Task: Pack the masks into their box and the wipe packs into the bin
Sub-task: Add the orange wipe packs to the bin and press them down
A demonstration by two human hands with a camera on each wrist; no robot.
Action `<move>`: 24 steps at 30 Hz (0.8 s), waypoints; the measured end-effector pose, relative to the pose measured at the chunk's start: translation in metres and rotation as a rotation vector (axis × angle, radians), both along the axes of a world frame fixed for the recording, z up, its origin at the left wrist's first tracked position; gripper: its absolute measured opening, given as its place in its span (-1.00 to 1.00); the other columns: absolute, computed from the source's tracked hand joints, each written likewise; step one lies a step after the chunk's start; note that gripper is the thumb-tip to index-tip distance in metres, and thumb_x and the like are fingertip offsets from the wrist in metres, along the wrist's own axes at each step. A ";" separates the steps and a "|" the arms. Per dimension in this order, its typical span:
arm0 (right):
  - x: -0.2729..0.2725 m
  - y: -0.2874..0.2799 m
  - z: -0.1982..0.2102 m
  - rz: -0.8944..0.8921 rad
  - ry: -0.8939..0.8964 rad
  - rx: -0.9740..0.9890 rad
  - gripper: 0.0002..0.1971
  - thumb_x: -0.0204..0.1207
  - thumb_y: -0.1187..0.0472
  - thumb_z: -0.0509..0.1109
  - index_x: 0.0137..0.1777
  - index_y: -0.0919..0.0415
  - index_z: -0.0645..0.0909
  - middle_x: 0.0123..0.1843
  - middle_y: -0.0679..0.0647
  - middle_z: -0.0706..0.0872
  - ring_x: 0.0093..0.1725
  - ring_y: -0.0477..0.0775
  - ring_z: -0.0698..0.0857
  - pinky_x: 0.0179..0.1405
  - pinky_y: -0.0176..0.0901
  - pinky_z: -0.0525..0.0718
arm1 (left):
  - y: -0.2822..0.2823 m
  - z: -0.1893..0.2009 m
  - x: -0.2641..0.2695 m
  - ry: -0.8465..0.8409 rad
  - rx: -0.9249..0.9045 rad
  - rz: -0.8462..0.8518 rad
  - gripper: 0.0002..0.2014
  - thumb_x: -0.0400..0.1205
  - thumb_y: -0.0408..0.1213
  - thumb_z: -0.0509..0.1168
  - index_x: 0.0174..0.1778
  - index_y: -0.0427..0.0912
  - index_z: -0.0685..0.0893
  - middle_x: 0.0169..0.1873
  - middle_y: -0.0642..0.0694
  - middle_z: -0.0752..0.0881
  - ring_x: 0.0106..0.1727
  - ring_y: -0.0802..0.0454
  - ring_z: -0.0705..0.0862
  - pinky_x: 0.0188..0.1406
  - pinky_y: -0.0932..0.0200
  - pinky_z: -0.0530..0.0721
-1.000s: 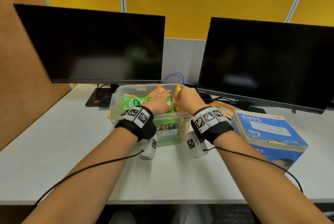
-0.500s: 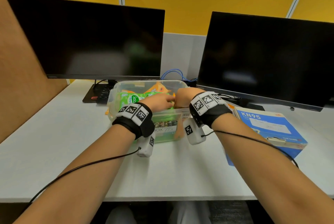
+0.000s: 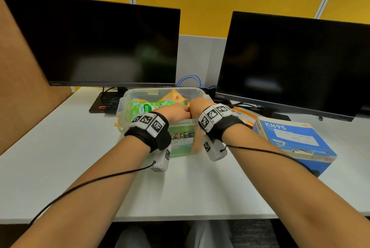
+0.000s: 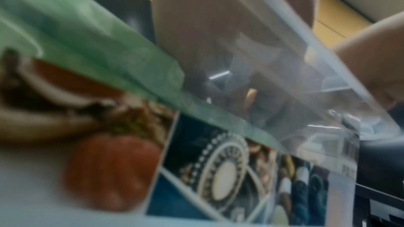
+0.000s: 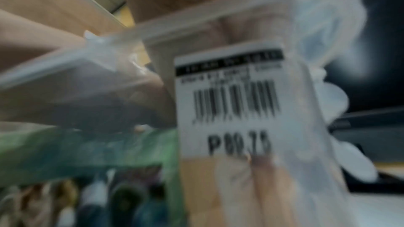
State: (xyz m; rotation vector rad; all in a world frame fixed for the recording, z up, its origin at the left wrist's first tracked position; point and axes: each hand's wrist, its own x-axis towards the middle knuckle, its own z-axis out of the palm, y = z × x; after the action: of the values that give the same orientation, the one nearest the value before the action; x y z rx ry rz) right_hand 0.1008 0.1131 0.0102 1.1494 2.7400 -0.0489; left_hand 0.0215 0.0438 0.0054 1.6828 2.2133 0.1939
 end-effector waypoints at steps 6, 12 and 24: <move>0.014 -0.004 -0.009 -0.074 0.654 0.394 -0.72 0.54 0.24 0.25 0.22 0.19 0.60 0.20 0.14 0.63 0.25 0.21 0.56 0.17 0.04 0.52 | -0.016 -0.003 0.002 -0.001 0.423 0.018 -0.62 0.68 -0.26 0.08 0.43 0.00 0.50 0.18 -0.17 0.70 0.07 -0.14 0.68 0.18 -0.08 0.61; 0.040 0.002 -0.008 -0.361 0.830 -0.278 -0.60 0.64 0.24 0.19 0.47 0.25 0.42 0.43 0.24 0.54 0.41 0.26 0.51 0.26 0.00 0.48 | -0.026 -0.012 0.001 0.168 0.446 -0.117 -0.61 0.72 0.02 0.02 -0.12 -0.13 0.65 -0.24 -0.12 0.68 -0.19 -0.05 0.60 -0.26 0.04 0.55; 0.030 0.001 -0.008 -0.299 0.783 -0.344 -0.43 0.60 0.28 0.21 0.61 0.14 0.24 0.46 0.21 0.52 0.42 0.25 0.51 0.29 0.02 0.49 | -0.034 -0.006 -0.004 -0.012 0.318 -0.006 -0.42 0.65 0.27 0.06 -0.48 -0.14 0.51 -0.51 -0.07 0.47 -0.44 0.00 0.47 -0.33 0.09 0.45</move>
State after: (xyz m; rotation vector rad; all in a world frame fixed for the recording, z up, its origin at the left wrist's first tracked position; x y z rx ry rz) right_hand 0.1313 0.1139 0.0018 1.6727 2.9149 -1.1855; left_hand 0.0172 0.0094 -0.0009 1.8388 2.2615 0.5794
